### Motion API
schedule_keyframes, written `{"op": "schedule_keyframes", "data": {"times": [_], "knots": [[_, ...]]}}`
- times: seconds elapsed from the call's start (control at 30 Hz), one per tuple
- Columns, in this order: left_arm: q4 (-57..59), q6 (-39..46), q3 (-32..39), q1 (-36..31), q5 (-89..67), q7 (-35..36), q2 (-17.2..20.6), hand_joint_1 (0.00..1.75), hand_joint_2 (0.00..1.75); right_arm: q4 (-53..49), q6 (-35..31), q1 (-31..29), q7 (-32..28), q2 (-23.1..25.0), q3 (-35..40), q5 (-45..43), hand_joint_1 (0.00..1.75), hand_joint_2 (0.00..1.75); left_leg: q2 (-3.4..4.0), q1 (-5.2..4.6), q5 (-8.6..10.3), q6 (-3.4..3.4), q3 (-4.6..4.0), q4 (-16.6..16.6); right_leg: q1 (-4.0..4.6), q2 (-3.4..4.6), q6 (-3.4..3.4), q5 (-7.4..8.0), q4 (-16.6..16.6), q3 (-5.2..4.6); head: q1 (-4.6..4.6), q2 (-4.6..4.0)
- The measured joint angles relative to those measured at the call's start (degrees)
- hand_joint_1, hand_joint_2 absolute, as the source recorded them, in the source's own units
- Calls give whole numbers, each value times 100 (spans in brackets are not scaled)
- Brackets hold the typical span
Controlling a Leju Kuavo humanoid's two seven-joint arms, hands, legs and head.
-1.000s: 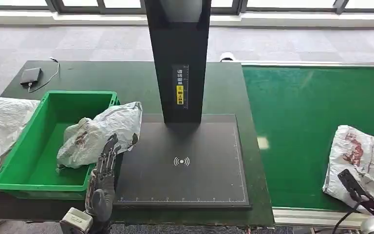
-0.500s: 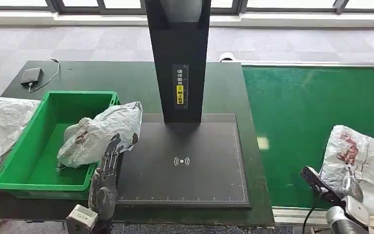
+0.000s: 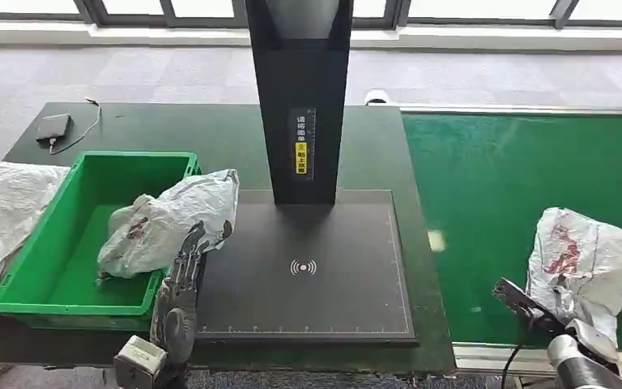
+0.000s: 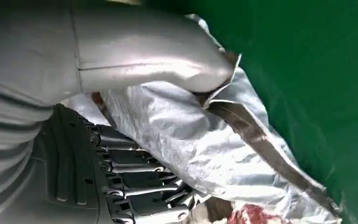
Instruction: Moved the parcel from conveyor to table for the left to box.
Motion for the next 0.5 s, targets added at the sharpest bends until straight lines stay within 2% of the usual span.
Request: {"op": "schedule_keyframes", "data": {"times": [0.13,0.27,0.33,0.5], "knots": [[0,-2,20,1,2,9,0,0,0,0,-91,14,-133,-70,9,-131,175,175,0,0,1,2,5,1,0,0,5,5,-5,13,0,0],[-70,15,74,56,2,42,-2,0,0,-57,-796,25,-477,-83,13,-449,175,175,-1,-1,1,2,-6,0,-1,-1,6,6,-4,19,0,0],[-124,35,96,90,2,52,-2,0,0,-120,-1087,37,-655,-66,13,-657,175,175,0,-3,-1,1,-60,-1,-3,1,5,6,-3,11,0,0],[-209,127,107,130,2,90,-11,0,0,-431,-1543,142,-1119,31,13,-1259,175,175,-7,-2,6,4,-27,-1,-2,-10,5,10,-2,-5,0,0]]}}
